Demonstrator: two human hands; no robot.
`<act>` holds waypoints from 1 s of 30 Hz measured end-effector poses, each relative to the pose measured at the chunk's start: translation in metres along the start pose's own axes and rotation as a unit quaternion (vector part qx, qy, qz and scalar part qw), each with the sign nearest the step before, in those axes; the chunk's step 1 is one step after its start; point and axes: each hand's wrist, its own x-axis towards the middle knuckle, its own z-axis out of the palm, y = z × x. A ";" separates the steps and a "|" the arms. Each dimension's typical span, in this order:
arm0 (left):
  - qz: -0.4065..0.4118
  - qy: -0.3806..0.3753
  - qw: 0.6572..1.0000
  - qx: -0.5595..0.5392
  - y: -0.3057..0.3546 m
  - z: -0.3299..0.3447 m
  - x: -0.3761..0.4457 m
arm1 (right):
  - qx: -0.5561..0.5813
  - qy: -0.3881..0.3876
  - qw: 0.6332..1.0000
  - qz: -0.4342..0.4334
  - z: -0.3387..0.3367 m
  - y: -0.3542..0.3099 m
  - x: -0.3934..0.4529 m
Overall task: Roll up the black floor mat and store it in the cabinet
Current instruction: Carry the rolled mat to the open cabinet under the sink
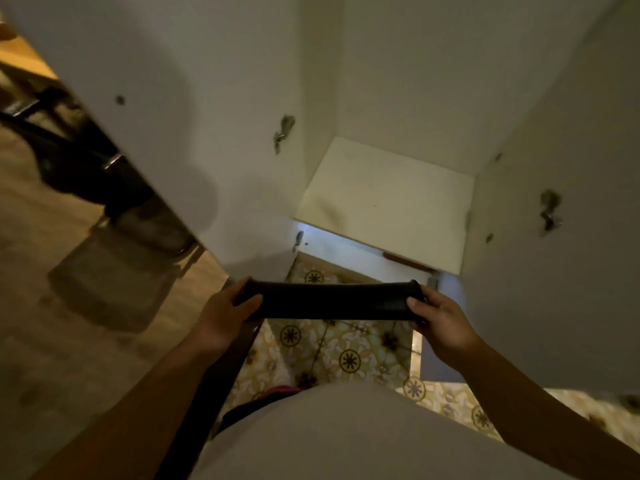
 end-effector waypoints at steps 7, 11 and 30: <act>0.003 -0.147 0.989 0.018 0.034 0.005 0.071 | 0.049 0.101 0.993 -0.033 0.006 0.010 -0.011; 0.000 -0.197 0.980 0.026 0.043 0.011 0.095 | 0.084 0.138 0.986 -0.049 0.014 0.015 -0.024; 0.003 -0.221 0.974 0.039 0.053 0.058 0.127 | 0.095 0.138 0.985 -0.038 -0.027 0.003 0.007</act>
